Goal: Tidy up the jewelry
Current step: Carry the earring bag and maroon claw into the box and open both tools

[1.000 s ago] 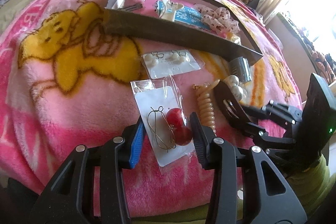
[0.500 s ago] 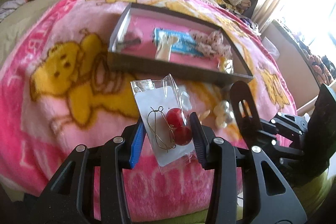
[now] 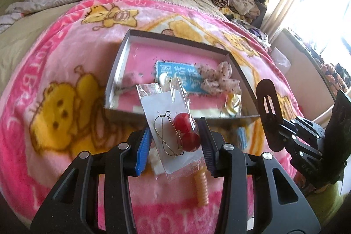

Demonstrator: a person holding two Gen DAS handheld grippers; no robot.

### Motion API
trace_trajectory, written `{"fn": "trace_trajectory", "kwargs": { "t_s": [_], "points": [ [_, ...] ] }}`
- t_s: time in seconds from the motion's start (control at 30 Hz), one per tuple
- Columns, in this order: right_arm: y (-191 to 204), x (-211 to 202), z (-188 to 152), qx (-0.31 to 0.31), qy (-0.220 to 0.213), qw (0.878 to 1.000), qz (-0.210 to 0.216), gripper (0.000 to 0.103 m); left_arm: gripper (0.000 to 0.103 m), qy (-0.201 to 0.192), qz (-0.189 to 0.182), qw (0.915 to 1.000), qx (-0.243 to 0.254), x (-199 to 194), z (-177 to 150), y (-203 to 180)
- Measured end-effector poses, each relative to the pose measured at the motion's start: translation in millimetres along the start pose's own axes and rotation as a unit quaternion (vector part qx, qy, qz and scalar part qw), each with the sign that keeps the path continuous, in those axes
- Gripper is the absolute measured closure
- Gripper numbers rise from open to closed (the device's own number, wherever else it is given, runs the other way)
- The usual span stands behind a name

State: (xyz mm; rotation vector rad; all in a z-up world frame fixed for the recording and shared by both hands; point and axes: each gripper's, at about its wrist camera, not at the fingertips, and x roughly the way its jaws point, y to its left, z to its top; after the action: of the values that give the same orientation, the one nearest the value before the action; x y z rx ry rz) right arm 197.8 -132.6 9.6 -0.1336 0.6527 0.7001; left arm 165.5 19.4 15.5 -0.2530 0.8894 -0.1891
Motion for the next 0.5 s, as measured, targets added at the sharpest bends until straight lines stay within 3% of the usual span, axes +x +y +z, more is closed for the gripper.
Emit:
{"fn": "trace_trajectory", "kwargs": {
  "t_s": [0.5],
  "points": [
    [-52,21,20,0.047,-0.011,0.998,-0.048,0.09,0.07,0.013,-0.012,0.9993,0.034,50,34,-34]
  ]
}}
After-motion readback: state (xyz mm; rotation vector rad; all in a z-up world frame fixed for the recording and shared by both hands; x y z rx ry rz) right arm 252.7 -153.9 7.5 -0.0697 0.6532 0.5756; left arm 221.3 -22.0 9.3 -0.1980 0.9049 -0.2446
